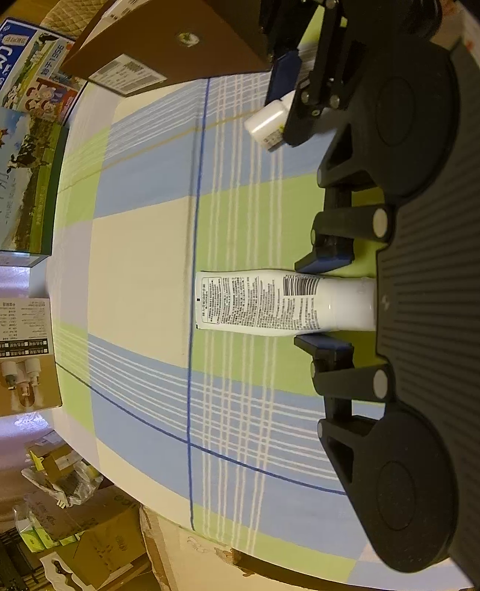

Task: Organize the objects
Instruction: 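Lift the white tube and bottle and carry them over the brown box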

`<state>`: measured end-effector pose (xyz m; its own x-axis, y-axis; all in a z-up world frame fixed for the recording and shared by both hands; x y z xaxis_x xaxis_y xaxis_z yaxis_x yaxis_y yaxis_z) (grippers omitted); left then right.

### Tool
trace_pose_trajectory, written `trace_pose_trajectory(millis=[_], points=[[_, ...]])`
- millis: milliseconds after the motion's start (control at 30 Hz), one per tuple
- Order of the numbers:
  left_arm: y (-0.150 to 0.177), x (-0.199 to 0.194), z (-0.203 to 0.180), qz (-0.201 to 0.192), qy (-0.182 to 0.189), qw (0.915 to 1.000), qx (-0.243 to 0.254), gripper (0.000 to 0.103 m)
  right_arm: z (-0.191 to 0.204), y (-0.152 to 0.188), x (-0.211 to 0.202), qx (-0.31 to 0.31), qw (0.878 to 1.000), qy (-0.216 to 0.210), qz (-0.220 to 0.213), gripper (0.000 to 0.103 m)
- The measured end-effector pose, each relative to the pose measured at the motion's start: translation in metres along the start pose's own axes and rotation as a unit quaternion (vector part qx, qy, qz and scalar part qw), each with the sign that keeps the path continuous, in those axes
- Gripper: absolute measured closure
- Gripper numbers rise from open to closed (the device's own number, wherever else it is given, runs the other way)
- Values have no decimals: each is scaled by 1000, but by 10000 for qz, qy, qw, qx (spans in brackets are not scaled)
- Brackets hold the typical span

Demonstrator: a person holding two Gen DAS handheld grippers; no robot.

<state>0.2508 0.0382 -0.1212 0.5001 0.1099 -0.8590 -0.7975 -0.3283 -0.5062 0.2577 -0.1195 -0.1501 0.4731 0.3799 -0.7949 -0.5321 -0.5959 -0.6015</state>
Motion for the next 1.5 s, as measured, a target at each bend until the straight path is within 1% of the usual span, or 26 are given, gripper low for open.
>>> trace_pose_trajectory(millis=[100, 200, 367, 533, 667, 867, 967, 1167, 1233, 1300, 1367, 1400, 1500], points=[[10, -6, -3, 31, 21, 10000, 57, 72, -1, 5, -8, 167, 9997, -78, 185, 79], [19, -12, -5, 102, 51, 9999, 68, 72, 1, 12, -17, 221, 9991, -70, 361, 79], [35, -22, -13, 184, 54, 9997, 170, 72, 7, 28, -37, 190, 9971, -24, 741, 79], [57, -34, -26, 260, 139, 9990, 340, 72, 9, 47, -57, 297, 9950, 35, 950, 79], [82, -48, -40, 283, 271, 9979, 523, 72, 12, 62, -71, 394, 9936, 3, 1054, 79], [111, -64, -52, 360, 419, 9959, 721, 72, 13, 88, -92, 559, 9938, 17, 962, 79], [115, -67, -52, 395, 423, 9961, 673, 72, 14, 98, -101, 549, 9949, 104, 841, 79], [115, -67, -53, 338, 409, 9963, 674, 71, 10, 105, -103, 538, 9965, 176, 609, 79], [114, -67, -53, 321, 435, 9963, 661, 69, 10, 104, -102, 491, 9970, 218, 555, 74], [113, -66, -55, 288, 450, 9959, 734, 62, 10, 102, -99, 475, 9973, 193, 521, 60], [113, -64, -56, 245, 466, 9956, 780, 58, 13, 100, -97, 446, 9975, 198, 503, 54], [112, -63, -56, 241, 473, 9955, 784, 56, 14, 100, -96, 400, 9977, 225, 500, 53], [109, -62, -56, 237, 490, 9954, 786, 55, 14, 100, -94, 329, 9981, 252, 453, 54]])
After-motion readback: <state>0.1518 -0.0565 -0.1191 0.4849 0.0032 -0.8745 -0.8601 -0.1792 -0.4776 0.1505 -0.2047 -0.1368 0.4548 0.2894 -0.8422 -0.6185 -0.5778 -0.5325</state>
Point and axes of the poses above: each gripper's, at about its wrist camera, not at the fingertips, and x roughly the way its jaws point, z to its left, y to its underside, the point moved 2 cm from there along x, roughly the way its jaws point, and after that the axes turned 11 degrees about -x, right-handed, at the moved point
